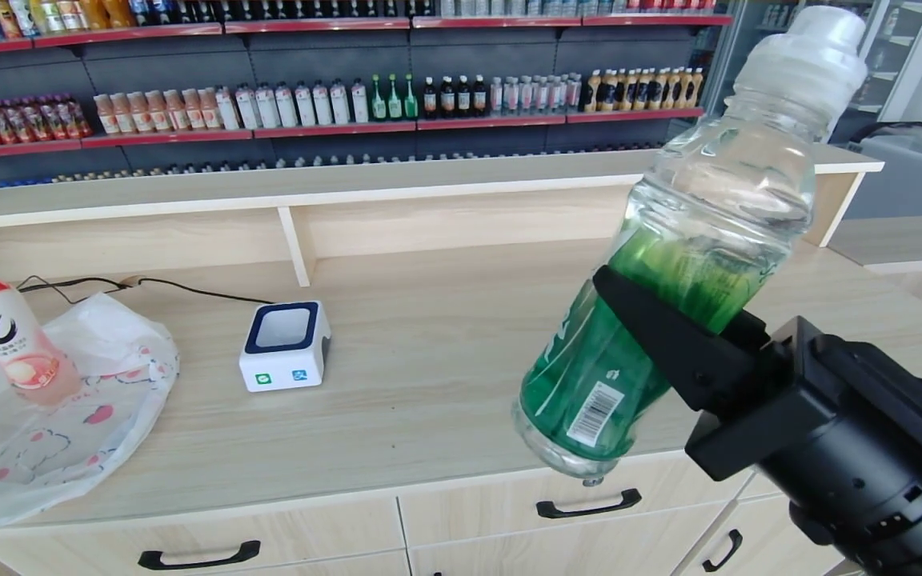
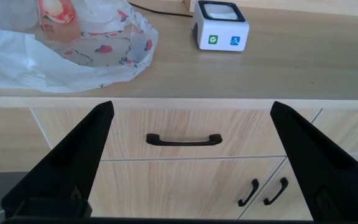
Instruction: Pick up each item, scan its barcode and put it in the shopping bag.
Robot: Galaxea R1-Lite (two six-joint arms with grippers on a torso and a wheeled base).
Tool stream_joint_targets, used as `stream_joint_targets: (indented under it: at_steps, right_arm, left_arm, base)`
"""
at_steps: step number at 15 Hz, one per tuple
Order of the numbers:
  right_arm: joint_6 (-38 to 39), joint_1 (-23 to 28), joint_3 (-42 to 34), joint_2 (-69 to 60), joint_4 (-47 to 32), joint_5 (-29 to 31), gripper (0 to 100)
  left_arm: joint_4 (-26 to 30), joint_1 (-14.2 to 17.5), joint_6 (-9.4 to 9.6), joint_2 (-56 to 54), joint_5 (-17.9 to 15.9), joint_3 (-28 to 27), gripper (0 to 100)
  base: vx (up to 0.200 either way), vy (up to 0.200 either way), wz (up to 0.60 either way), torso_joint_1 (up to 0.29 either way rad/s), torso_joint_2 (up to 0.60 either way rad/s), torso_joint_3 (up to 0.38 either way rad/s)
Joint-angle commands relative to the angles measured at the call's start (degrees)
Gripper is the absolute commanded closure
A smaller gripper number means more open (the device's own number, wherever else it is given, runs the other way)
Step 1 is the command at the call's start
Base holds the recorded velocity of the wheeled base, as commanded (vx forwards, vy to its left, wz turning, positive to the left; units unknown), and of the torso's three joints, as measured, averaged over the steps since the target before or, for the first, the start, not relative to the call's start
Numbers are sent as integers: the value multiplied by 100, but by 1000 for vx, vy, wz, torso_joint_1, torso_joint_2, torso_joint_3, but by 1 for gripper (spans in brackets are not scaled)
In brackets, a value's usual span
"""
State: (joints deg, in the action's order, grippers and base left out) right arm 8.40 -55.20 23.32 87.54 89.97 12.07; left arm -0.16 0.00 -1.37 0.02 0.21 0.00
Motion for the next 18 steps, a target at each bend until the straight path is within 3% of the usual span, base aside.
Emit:
stream_joint_targets:
  at_steps: [1,8,11,18]
  right_arm:
    - [109,-140,-12,17,3,-47,100]
    - [1252,-211,612,167,3,-293,100]
    - [1656,-501,560,26,3,-293,100]
    - [1973,-747,639,114,3,-258,100]
  left_arm:
    - [-2,0,-4,-2,6,0,0]
    - [-2,0,-4,-2,6,0,0]
    - [-2,0,-4,-2,-3,0,0]
    - [-2,0,-4,-2,6,0,0]
  base:
    - [0,0,0,0,0,0]
    - [0,0,0,0,0,0]
    - [0,0,0,0,0,0]
    - [0,0,0,0,0,0]
